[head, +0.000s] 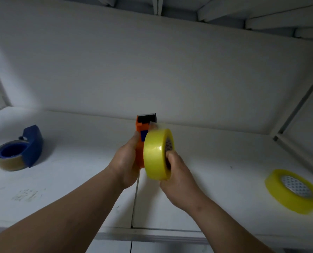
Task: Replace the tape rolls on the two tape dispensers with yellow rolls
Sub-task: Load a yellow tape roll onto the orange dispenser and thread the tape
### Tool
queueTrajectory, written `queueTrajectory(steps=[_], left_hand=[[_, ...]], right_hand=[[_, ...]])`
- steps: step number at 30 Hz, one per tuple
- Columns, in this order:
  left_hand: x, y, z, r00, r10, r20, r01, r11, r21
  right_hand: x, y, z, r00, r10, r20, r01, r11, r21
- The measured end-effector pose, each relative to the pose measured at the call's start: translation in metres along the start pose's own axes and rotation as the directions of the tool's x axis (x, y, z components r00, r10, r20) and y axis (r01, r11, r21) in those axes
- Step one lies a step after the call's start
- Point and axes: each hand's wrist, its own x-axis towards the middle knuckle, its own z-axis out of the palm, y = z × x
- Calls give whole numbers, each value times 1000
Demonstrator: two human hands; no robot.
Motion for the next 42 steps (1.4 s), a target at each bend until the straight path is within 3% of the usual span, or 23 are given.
queueTrajectory(steps=[5,16,23,26,28,30,35,42], left_hand=[[-16,-10,19,993,-72,90,75,997,-35],[-61,-2,6,974,64,217,-70,997,24],[-85,18,-40,980,123,155,-124,992,2],[-95,31,-77,986,120,118,-125,991,36],[-103,42,-106,990,111,86,-118,990,81],[-112,55,-135,993,109,50,-114,988,109],[-135,84,-207,991,136,8,-136,979,153],[-150,110,-278,980,191,-57,-177,965,193]], right_hand=[[-13,6,-13,997,-49,52,50,999,-20],[-30,-15,-9,983,-169,69,179,966,-189],[-27,-53,26,978,-140,157,170,965,-198],[-18,-78,44,941,-123,316,162,982,-101],[-9,-98,57,922,-51,384,20,996,84],[1,-120,74,948,48,316,-141,950,279],[20,-176,145,981,122,151,-179,873,453],[36,-238,224,958,129,256,-274,677,683]])
